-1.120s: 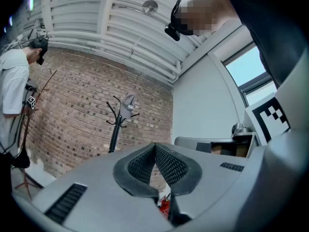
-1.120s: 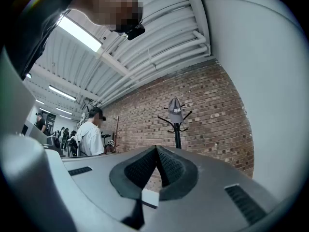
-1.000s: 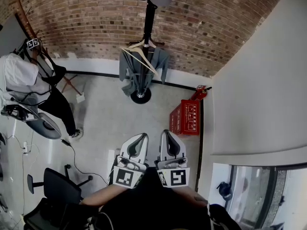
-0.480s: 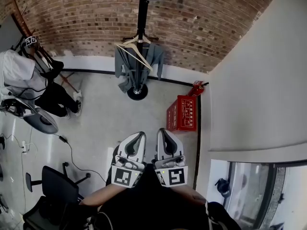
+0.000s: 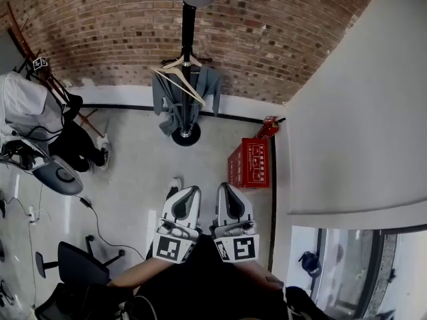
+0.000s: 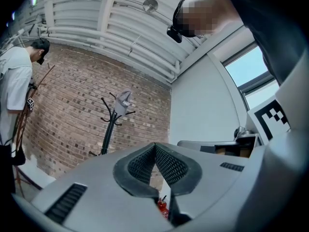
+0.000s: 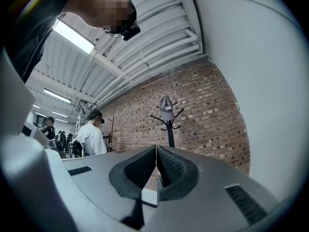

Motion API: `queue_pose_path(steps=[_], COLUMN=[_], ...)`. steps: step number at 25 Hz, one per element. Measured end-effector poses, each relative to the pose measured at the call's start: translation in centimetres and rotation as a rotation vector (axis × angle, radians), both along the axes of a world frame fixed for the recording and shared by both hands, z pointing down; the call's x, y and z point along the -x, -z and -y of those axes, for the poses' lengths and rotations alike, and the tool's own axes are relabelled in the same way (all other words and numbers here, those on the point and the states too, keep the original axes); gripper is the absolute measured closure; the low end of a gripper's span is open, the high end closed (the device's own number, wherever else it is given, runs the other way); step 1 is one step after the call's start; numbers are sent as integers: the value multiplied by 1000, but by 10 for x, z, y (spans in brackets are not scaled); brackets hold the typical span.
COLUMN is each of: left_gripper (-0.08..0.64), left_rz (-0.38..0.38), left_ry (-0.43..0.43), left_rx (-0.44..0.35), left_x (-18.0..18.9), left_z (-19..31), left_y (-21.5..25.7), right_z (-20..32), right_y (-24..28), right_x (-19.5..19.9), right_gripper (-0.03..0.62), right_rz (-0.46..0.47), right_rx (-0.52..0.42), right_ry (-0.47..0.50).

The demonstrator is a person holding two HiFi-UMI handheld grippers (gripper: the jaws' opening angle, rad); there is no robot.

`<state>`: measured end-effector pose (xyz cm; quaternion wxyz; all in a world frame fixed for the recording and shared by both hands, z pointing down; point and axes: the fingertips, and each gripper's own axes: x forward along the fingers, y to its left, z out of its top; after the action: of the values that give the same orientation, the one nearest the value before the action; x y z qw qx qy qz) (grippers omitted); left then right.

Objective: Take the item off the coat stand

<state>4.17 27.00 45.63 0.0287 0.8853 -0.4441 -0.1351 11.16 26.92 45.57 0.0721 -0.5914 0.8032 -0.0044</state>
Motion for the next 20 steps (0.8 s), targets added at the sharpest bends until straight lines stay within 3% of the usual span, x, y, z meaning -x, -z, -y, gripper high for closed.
queue_pose_path(steps=[5, 11, 15, 20], left_gripper=[543, 543, 543, 543], left_rz=[22, -43, 4, -1], left_ry=[-37, -26, -64, -71], left_rx=[18, 27, 31, 5], left_x=[-1, 8, 12, 19], left_z=[37, 95, 143, 202], left_y=[-7, -3, -3, 15], right_z=[41, 100, 150, 207], right_y=[2, 5, 11, 19], right_x=[-2, 7, 16, 29], right_gripper=[574, 574, 574, 574], right_rz=[-7, -6, -9, -21], right_rx=[6, -4, 8, 36], right_ry=[-23, -26, -26, -9])
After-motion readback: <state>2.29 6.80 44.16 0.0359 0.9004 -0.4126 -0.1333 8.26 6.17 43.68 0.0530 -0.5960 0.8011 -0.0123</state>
